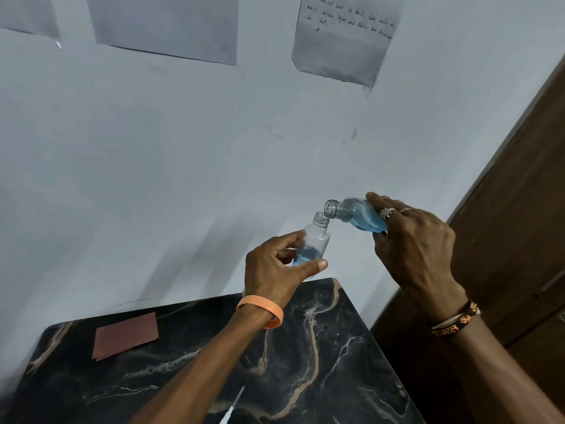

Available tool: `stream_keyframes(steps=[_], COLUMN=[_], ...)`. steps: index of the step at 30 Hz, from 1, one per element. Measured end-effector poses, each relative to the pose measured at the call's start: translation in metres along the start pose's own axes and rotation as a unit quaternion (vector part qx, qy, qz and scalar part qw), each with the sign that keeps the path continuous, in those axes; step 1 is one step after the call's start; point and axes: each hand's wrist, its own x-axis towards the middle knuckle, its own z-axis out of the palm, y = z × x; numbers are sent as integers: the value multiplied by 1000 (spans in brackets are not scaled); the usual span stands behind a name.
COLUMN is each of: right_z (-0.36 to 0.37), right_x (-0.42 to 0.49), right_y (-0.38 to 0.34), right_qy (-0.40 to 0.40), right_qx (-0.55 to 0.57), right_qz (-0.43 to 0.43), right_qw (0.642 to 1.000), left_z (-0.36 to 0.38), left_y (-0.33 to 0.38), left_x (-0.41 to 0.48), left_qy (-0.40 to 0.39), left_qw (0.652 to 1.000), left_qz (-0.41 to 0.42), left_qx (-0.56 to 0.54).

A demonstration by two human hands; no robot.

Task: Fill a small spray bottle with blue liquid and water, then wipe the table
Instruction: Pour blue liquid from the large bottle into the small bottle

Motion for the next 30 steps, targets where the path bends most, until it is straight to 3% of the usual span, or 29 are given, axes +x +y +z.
stream_keyframes(steps=[30], right_z=[-5], right_x=[-1], right_y=[0], right_qy=[3], right_qx=[6], right_qz=[-4], right_qw=[1000], left_z=[0], left_y=[4], left_x=[-4], left_qy=[-2], left_qw=[1000], left_qz=[13], left_qx=[-9])
